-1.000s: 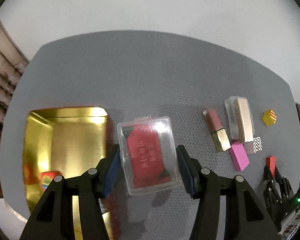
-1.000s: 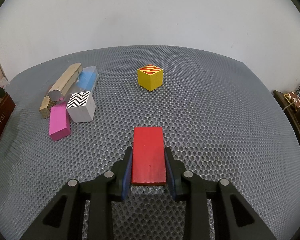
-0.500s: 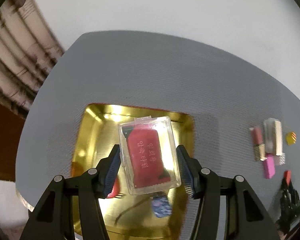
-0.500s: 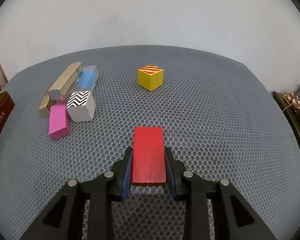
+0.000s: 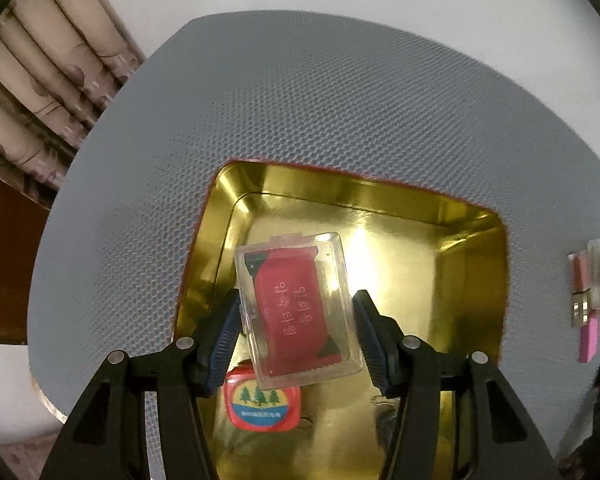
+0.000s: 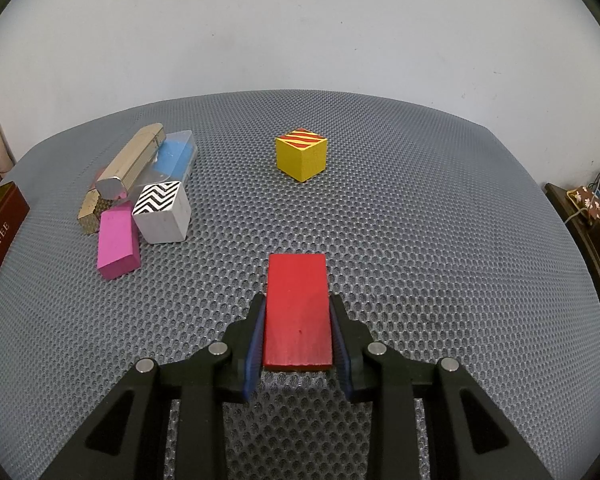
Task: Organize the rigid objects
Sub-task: 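Carry the clear box over the gold tin and lower it inside, then open the left gripper to release the clear box in the tin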
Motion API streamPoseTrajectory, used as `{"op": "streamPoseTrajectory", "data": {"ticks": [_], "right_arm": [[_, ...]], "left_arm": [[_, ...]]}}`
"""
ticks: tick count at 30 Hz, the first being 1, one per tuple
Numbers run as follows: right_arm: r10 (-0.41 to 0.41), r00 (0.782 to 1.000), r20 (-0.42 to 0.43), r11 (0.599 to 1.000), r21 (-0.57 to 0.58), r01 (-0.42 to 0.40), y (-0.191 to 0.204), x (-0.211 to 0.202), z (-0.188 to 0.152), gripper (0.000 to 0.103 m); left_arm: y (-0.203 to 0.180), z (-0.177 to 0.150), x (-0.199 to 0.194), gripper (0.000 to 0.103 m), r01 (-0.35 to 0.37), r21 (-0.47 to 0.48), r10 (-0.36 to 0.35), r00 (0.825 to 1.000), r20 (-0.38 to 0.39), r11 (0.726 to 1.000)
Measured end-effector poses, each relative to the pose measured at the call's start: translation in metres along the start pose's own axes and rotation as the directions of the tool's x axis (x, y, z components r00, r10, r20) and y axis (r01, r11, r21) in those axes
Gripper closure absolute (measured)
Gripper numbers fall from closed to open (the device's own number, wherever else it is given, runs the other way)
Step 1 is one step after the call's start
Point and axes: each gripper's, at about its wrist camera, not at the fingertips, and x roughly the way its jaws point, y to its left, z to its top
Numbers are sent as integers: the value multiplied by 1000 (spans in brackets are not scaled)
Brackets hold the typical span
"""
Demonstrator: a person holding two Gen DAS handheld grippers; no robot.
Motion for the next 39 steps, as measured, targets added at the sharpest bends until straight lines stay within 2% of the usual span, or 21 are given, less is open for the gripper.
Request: {"op": "streamPoseTrajectory", "data": {"ticks": [4,9,12,24,32,34,39], "right_arm": [[-2,1000,0,1000,-2,2,1,-1,0,72],[-3,1000,0,1000,-2,3,3,-4,-1,72],[-2,1000,0,1000,-1,2,4,-3,-1,72],[-7,1000,0,1000,-2,7,5,0,0,72],[-9,1000,1,1000,-3,9,6,-1,-2,72],[-10,1000,1,1000,-3,10,6,-1,-2,72],[-10,1000,1,1000,-3,10,6,-1,-2,72]], "left_arm": [[-1,-1,6,51,-14,40,15,1000,-4,999],[1,-4,12,51,-31,37,31,999,-6,999],[20,4,30,51,-27,41,27,999,-17,999],[40,18,56,50,-23,46,23,1000,-21,999],[47,23,60,48,-11,26,11,999,-33,1000],[48,22,59,43,-2,18,2,999,-37,1000],[52,18,44,40,6,8,-6,1000,-6,1000]]}}
